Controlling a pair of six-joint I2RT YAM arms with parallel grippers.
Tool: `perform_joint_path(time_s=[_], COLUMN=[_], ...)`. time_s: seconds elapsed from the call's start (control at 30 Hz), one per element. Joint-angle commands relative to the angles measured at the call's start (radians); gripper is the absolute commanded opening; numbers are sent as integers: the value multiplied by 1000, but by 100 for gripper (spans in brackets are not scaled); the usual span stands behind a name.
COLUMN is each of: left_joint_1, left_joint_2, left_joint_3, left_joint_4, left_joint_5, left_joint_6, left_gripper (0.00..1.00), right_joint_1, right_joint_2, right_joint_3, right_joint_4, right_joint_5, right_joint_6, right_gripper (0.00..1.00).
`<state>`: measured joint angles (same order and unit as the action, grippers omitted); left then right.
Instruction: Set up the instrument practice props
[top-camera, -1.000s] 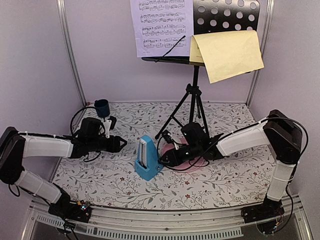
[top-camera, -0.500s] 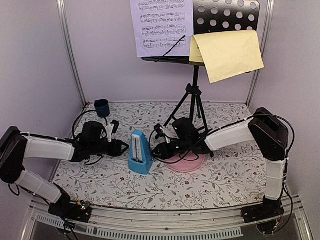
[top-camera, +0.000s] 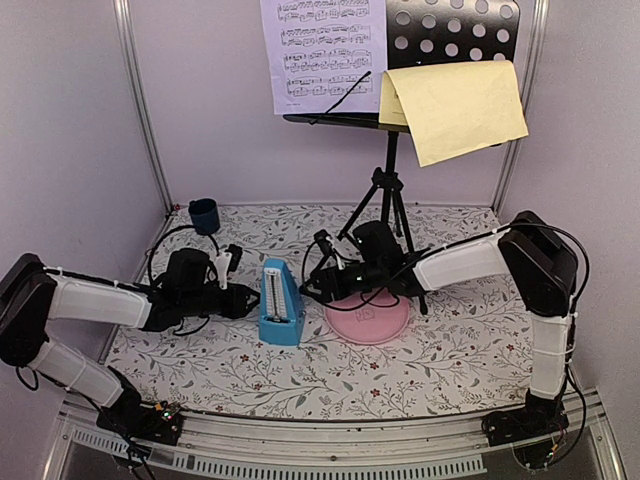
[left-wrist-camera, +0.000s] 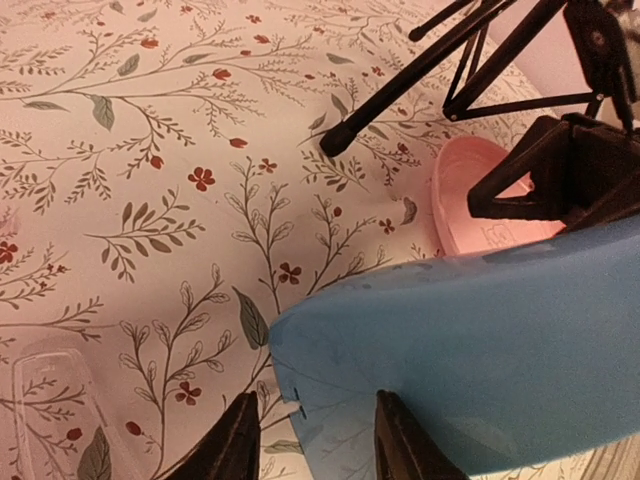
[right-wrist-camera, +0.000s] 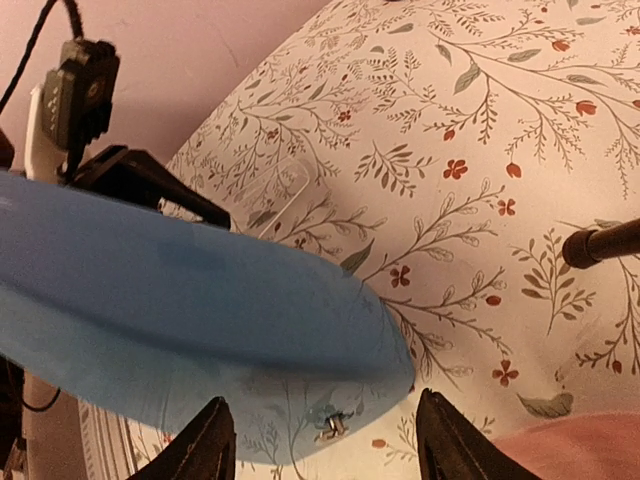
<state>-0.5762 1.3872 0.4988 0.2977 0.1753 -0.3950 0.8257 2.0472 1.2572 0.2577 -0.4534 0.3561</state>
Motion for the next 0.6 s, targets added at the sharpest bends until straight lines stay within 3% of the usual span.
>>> perform_joint_path(time_s=[0.0, 0.07, 0.23, 0.57], left_joint_1=[-25, -34, -79, -141], left_joint_2=[-2, -6, -19, -2], left_joint_3=[-48, -68, -94, -86], left_joint_4=[102, 114, 130, 127], left_joint_5=[19, -6, -17, -34], left_joint_6=[-103, -137, -170, -172], left_gripper=[41, 40, 37, 34], right_joint_1=[3, 5, 19, 128], right_joint_2=[-150, -190, -273, -329], right_joint_3=[-105, -144, -226, -226], right_joint_4=[48, 57, 66, 42], right_joint_5=[-14, -12, 11, 147], right_joint_6=[9, 35, 78, 79], right_gripper=[69, 77, 86, 93])
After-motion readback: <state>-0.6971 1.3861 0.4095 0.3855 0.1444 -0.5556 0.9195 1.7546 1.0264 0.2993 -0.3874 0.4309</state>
